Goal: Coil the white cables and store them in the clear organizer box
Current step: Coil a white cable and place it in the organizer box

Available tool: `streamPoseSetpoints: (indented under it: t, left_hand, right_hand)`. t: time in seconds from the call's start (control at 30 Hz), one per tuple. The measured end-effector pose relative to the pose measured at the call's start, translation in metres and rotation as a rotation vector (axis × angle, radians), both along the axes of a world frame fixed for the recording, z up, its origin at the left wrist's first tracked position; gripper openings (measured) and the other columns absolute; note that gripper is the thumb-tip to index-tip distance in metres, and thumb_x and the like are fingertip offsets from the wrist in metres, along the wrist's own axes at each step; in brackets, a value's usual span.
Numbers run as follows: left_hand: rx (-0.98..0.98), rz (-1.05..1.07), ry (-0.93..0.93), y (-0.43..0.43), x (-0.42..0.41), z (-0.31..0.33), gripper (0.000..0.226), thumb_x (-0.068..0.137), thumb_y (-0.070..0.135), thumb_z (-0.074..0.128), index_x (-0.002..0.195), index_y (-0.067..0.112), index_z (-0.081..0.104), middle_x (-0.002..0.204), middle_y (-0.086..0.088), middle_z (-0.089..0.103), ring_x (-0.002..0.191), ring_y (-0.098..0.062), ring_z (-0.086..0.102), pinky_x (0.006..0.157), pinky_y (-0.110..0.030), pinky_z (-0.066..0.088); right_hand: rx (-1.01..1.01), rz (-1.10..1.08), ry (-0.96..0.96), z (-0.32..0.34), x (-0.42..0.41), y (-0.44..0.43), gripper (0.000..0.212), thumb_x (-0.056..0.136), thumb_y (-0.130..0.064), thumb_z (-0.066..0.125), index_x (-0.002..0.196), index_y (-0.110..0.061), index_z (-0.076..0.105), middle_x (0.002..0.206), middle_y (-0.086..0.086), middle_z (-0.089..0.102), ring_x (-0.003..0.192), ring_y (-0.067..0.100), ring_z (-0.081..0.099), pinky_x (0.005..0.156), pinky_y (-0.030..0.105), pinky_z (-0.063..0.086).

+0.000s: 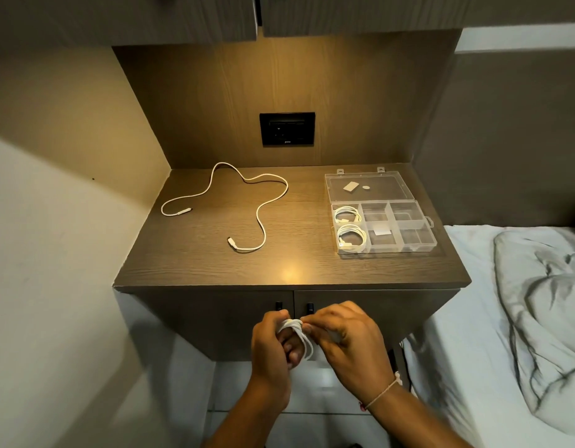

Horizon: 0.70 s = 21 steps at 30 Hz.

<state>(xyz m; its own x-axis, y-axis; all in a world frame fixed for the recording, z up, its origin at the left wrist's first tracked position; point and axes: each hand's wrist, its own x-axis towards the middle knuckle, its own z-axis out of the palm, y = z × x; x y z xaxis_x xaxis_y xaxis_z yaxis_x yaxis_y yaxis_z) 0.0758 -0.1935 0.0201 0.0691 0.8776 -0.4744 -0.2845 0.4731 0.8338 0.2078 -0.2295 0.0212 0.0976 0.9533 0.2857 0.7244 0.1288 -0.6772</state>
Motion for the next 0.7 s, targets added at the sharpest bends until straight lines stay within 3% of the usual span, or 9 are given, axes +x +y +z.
streamPoseSetpoints:
  t: [0.13, 0.23, 0.4, 0.57, 0.63, 0.7]
  left_hand:
    - [-0.050, 0.046, -0.026, 0.003, -0.002, -0.001, 0.026, 0.087, 0.026, 0.052, 0.072, 0.005, 0.059, 0.055, -0.005, 0.058, 0.040, -0.009, 0.052, 0.034, -0.018, 0.039]
    - [-0.071, 0.031, -0.040, 0.005, -0.001, -0.001, 0.028, 0.086, 0.026, 0.052, 0.074, 0.003, 0.060, 0.056, -0.008, 0.059, 0.039, -0.011, 0.050, 0.033, -0.019, 0.035]
    - [-0.069, 0.028, -0.065, 0.005, 0.001, 0.000, 0.030, 0.087, 0.028, 0.051, 0.067, 0.007, 0.059, 0.051, -0.007, 0.055, 0.039, -0.012, 0.046, 0.033, -0.020, 0.033]
    - [-0.053, -0.006, -0.099, 0.007, 0.001, -0.002, 0.034, 0.079, 0.032, 0.056, 0.050, 0.016, 0.060, 0.046, -0.003, 0.049, 0.039, -0.011, 0.042, 0.036, -0.020, 0.031]
    - [-0.066, -0.004, -0.085, 0.007, 0.003, -0.001, 0.033, 0.075, 0.038, 0.059, 0.053, 0.014, 0.058, 0.044, -0.003, 0.047, 0.035, -0.011, 0.039, 0.034, -0.019, 0.028]
    - [-0.073, 0.053, -0.020, 0.009, 0.006, -0.003, 0.038, 0.088, 0.039, 0.056, 0.059, 0.014, 0.054, 0.044, -0.001, 0.048, 0.034, -0.009, 0.040, 0.033, -0.018, 0.032]
  right_hand:
    - [-0.063, 0.116, -0.009, 0.001, 0.003, -0.003, 0.036, 0.092, -0.053, 0.054, 0.118, -0.033, 0.070, 0.100, -0.017, 0.071, 0.095, 0.004, 0.056, 0.077, 0.026, 0.052]
    - [-0.139, 0.181, 0.009, 0.003, 0.010, 0.004, 0.043, 0.085, -0.058, 0.061, 0.120, -0.035, 0.068, 0.102, -0.017, 0.072, 0.096, 0.003, 0.056, 0.080, 0.030, 0.052]
    - [-0.236, 0.189, 0.202, 0.004, 0.015, 0.013, 0.038, 0.077, -0.044, 0.077, 0.111, -0.052, 0.063, 0.091, -0.016, 0.070, 0.090, 0.005, 0.062, 0.079, 0.034, 0.055]
    - [-0.231, 0.164, 0.291, 0.002, 0.016, 0.014, 0.028, 0.079, -0.031, 0.078, 0.104, -0.043, 0.072, 0.082, -0.014, 0.070, 0.083, 0.009, 0.064, 0.074, 0.036, 0.057]
    - [-0.239, 0.138, 0.273, 0.001, 0.016, 0.014, 0.027, 0.080, -0.030, 0.078, 0.104, -0.042, 0.074, 0.078, -0.010, 0.065, 0.079, 0.011, 0.060, 0.072, 0.037, 0.056]
    - [-0.234, 0.117, 0.252, 0.002, 0.013, 0.014, 0.025, 0.080, -0.032, 0.078, 0.103, -0.042, 0.075, 0.078, -0.006, 0.063, 0.077, 0.010, 0.057, 0.068, 0.032, 0.054]
